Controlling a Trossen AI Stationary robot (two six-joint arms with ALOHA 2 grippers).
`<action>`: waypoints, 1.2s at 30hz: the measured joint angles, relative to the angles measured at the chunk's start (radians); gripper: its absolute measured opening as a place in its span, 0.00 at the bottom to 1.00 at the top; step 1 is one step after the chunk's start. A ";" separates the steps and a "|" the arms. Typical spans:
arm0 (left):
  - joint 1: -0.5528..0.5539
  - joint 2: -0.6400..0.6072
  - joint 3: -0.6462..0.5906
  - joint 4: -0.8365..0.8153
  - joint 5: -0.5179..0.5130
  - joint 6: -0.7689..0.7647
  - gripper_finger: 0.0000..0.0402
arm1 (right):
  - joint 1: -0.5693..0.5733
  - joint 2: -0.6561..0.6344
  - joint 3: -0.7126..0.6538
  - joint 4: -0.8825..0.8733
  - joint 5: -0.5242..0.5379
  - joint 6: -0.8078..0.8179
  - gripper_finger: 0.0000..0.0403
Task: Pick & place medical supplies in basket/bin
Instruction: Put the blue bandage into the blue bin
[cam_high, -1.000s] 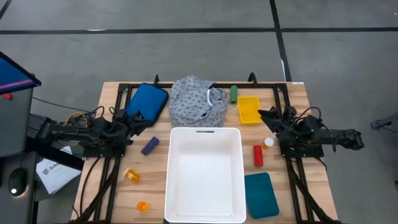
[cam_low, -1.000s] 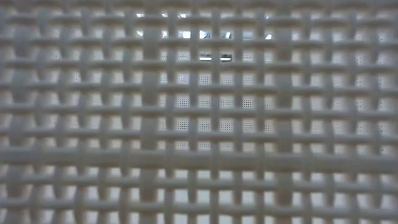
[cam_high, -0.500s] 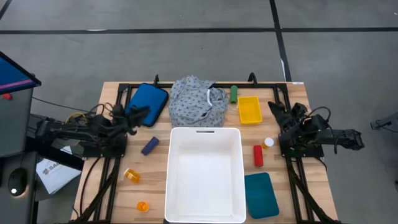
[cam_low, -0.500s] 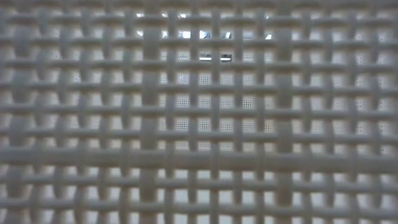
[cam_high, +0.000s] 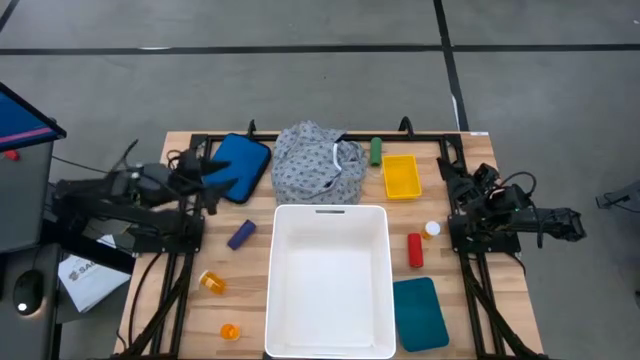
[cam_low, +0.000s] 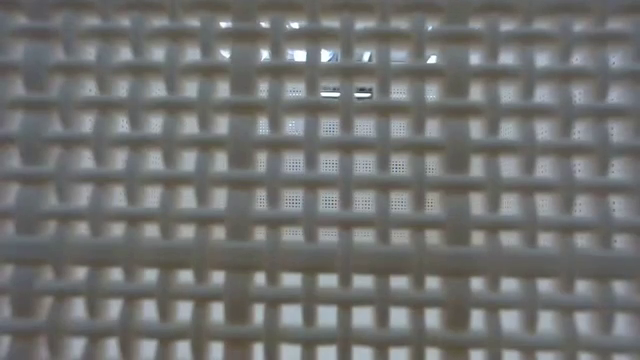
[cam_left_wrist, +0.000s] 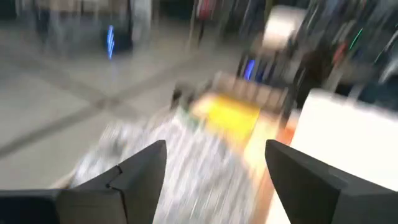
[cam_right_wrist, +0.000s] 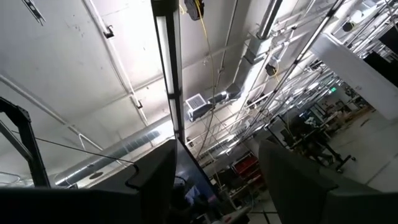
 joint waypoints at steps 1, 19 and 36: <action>-0.001 0.029 0.051 -0.118 0.026 -0.050 0.64 | 0.000 0.000 0.000 0.001 0.000 0.008 0.55; -0.041 0.298 -0.035 -0.588 0.518 -0.592 0.63 | 0.003 0.000 0.047 -0.003 -0.028 0.051 0.55; -0.158 0.446 -0.243 -0.248 0.358 -0.708 0.63 | 0.003 0.000 0.227 -0.252 -0.073 0.052 0.55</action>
